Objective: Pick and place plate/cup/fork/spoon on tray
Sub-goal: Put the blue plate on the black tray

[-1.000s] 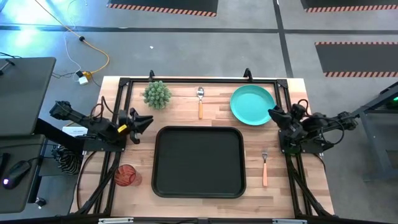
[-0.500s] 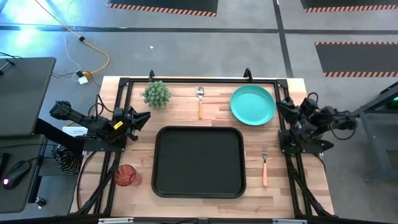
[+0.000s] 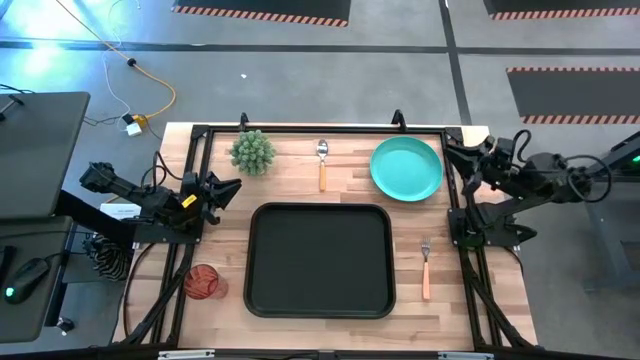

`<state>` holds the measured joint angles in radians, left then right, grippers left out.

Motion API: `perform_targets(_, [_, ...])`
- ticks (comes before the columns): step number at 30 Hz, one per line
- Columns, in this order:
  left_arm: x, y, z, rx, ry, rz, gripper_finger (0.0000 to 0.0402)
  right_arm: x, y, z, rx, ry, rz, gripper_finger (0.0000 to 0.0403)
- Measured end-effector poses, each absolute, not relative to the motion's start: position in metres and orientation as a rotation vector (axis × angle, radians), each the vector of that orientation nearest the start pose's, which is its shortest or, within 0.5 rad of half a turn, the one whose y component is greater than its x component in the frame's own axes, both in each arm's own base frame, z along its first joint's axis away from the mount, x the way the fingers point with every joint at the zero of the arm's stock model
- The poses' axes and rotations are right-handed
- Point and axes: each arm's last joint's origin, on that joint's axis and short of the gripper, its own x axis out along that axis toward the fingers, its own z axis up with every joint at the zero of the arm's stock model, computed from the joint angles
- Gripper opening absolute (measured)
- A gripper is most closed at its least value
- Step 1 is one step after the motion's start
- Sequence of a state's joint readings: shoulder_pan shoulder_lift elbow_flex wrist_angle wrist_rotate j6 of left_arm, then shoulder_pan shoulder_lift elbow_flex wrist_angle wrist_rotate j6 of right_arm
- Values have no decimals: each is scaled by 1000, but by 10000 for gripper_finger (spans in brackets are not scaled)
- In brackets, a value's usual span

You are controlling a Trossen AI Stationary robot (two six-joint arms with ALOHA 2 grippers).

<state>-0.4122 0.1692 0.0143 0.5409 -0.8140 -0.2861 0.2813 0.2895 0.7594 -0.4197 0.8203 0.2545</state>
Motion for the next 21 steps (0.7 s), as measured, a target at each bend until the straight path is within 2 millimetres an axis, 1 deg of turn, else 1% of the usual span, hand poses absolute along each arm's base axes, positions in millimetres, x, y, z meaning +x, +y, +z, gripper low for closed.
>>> perform_targets(6, [93,-17,202,-505,-373,381,76,54,-8,367,235,30,-619,67])
perform_targets(10, [93,-17,202,-505,-372,386,76,58,-7,376,232,117,-671,70])
perform_targets(15, [93,-17,202,-505,-372,386,76,64,-5,377,256,244,-718,94])
perform_targets(21, [93,-17,202,-505,-372,386,76,79,0,370,295,360,-725,133])
